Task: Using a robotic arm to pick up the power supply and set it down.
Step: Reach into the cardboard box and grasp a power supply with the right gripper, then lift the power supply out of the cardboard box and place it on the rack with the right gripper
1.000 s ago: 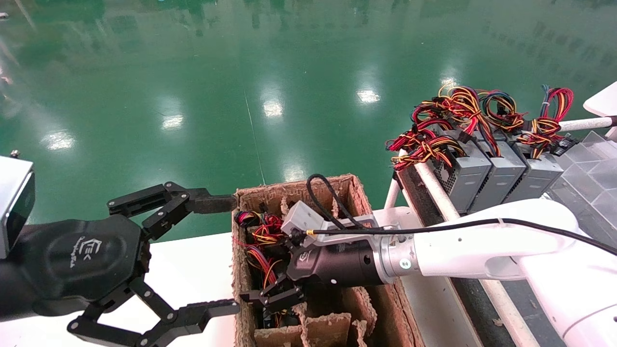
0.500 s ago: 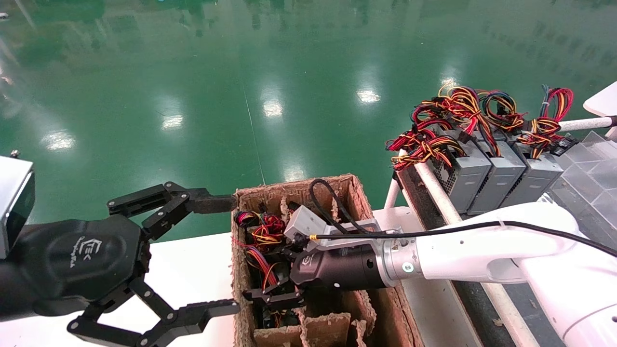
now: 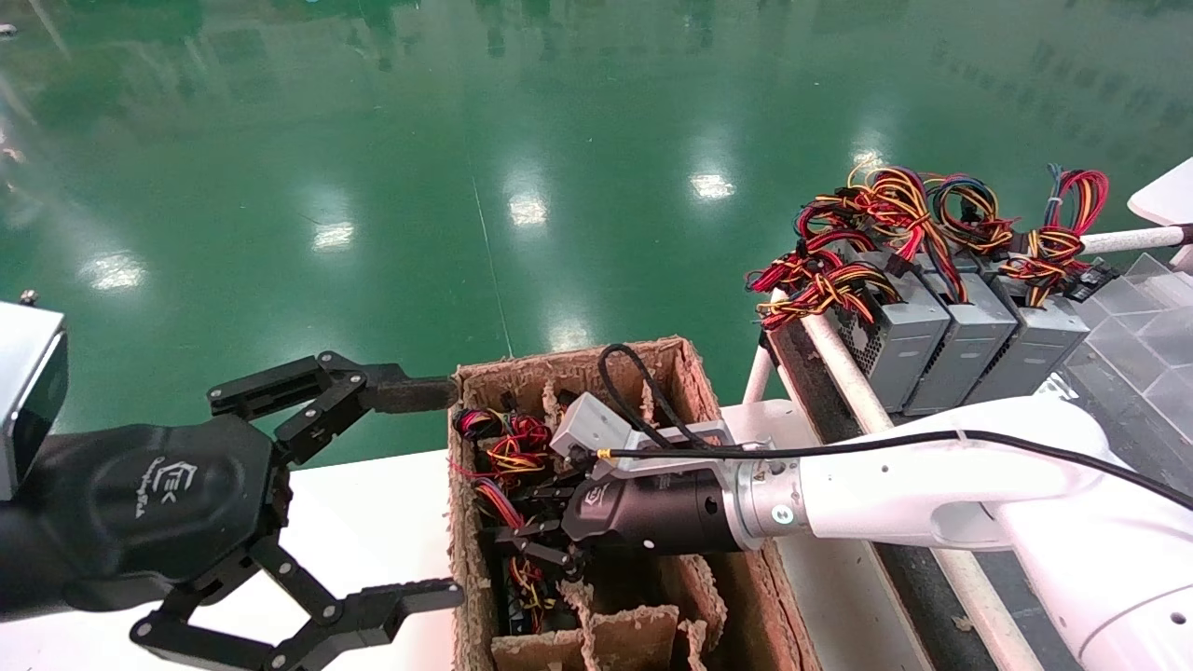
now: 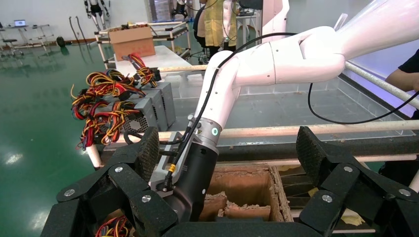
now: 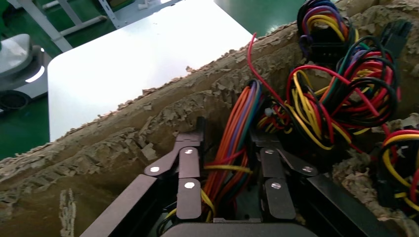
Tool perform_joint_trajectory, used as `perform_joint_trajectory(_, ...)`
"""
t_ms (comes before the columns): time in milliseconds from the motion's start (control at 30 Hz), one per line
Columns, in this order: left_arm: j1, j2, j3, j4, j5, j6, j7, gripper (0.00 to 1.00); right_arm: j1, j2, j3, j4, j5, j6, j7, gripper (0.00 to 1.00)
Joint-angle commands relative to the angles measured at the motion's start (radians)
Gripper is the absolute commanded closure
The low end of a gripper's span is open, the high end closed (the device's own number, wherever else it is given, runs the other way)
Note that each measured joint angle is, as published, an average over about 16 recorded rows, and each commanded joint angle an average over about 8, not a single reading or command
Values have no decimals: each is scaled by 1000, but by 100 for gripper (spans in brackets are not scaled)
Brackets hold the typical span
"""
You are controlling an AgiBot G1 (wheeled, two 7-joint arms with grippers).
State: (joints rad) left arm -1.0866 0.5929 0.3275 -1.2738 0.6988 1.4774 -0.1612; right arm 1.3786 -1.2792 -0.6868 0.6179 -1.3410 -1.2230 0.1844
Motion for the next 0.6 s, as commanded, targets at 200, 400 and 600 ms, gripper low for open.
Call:
perform_joint_trajectory(200, 0, 0, 0, 0, 0, 0, 0, 0, -8, 3, 4, 7, 1, 16, -6, 100)
perform_joint_trajectory(400, 0, 0, 0, 0, 0, 0, 0, 0, -15, 14, 17, 19, 17, 19, -9, 100)
perform_joint_trajectory(600, 0, 0, 0, 0, 0, 0, 0, 0, -22, 33, 38, 41, 47, 17, -9, 100)
